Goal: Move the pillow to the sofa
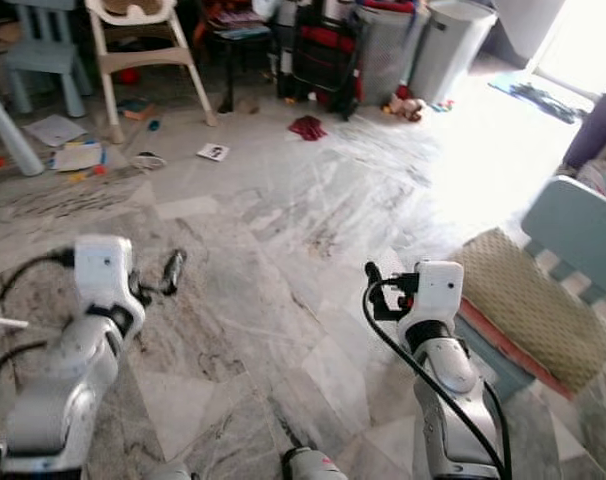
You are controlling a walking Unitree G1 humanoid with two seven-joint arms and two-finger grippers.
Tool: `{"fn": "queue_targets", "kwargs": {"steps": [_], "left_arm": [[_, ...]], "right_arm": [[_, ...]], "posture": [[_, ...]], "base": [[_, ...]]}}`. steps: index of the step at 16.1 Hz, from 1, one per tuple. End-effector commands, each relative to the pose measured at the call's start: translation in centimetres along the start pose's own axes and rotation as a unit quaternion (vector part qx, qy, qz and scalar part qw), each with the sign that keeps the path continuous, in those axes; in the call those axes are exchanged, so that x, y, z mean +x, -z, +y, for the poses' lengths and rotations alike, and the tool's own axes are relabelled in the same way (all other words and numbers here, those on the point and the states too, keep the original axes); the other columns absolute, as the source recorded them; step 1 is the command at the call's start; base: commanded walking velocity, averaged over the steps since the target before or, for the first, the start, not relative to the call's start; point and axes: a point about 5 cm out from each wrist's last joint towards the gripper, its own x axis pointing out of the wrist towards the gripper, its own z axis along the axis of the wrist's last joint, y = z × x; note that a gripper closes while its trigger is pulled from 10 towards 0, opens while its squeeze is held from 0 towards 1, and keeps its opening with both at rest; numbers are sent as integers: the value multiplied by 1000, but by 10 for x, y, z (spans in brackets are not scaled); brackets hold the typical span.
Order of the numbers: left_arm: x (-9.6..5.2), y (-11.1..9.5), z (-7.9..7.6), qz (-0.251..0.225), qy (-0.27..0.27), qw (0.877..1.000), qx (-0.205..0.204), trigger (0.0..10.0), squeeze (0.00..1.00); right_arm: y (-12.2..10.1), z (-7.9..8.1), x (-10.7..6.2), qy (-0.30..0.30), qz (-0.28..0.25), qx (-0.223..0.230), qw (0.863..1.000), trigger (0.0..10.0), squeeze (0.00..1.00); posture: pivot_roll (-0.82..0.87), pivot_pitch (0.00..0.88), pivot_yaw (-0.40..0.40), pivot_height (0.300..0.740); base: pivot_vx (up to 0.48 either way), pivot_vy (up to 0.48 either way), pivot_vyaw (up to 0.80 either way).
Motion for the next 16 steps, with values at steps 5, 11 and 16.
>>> {"fn": "queue_targets", "kwargs": {"steps": [5, 11, 16], "left_arm": [[-1, 8, -11, 22, 8, 999, -22, 10000, 0], [-1, 16, -12, 55, 25, 998, -12, 10000, 0], [10, 13, -26, 68, 87, 994, 17, 10000, 0]], "right_arm": [[-5, -5, 3, 11, -5, -2, 1000, 10000, 0], [-1, -6, -5, 50, -19, 24, 998, 10000, 0], [5, -8, -17, 110, -33, 42, 993, 10000, 0]], "posture": [[58, 41, -52, 740], [75, 25, 18, 740], [30, 2, 131, 740]], "base": [[0, 0, -800], [0, 0, -400], [0, 0, 0]]}}
